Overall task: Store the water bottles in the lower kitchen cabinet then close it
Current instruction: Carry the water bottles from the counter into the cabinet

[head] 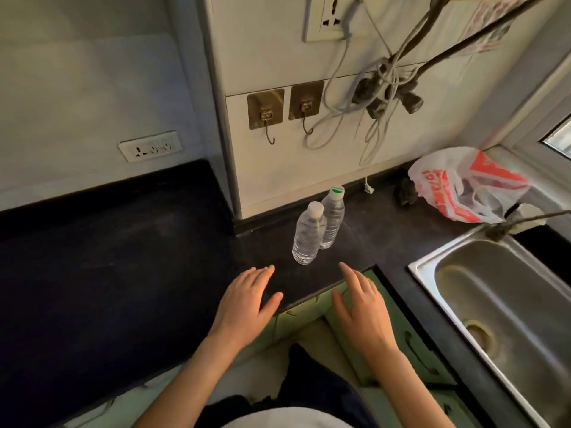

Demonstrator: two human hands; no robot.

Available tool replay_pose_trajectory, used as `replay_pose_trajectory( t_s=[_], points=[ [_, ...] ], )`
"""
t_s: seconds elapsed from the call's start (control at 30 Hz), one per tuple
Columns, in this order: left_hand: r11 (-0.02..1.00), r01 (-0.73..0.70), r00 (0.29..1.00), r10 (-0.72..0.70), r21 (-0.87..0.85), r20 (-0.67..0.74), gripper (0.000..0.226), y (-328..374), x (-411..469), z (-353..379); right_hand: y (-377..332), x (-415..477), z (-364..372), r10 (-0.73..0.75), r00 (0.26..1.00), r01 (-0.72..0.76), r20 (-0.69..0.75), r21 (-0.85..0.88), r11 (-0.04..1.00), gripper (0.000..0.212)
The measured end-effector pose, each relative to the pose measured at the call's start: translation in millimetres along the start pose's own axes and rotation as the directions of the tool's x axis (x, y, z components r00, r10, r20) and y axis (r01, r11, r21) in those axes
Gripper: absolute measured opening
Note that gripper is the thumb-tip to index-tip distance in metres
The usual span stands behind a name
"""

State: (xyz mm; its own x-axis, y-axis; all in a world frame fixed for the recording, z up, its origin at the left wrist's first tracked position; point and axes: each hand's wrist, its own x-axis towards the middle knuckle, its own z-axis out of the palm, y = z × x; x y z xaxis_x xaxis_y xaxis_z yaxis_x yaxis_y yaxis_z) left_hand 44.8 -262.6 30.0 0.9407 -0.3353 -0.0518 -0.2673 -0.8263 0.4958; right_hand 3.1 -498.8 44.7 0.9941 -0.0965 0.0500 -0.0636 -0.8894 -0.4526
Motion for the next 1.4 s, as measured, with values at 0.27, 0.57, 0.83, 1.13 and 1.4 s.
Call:
replay_pose_trajectory(
  t_s=[0.27,0.57,0.83,1.13,1.4],
  points=[
    [0.949,0.242,0.968,-0.252,-0.203,-0.025,0.101,40.7,94.6,1.6,51.1,113.0,-13.8,-0.02,0.998,0.001,0.063,0.286,0.958,0.106],
    [0.834,0.394,0.904,-0.427,-0.387,0.0,0.081,55.4,150.3,46.5,97.0,204.9,13.8,-0.15,0.91,-0.01,0.387,0.381,0.924,0.091],
    [0.631,0.457,0.802,-0.597,-0.627,-0.016,0.066,58.9,158.2,75.4,90.3,236.2,35.5,-0.158,0.843,-0.151,0.514,0.509,0.848,0.064],
    [0.511,0.437,0.71,-0.702,-0.741,-0.065,0.056,59.4,130.1,63.8,67.7,233.0,33.4,-0.211,0.801,-0.141,0.561,0.518,0.844,0.054],
    [0.484,0.477,0.562,-0.81,-0.734,-0.169,0.057,30.6,14.5,25.9,-28.0,169.0,47.4,-0.401,0.653,-0.102,0.642,0.599,0.794,0.054]
  ],
)
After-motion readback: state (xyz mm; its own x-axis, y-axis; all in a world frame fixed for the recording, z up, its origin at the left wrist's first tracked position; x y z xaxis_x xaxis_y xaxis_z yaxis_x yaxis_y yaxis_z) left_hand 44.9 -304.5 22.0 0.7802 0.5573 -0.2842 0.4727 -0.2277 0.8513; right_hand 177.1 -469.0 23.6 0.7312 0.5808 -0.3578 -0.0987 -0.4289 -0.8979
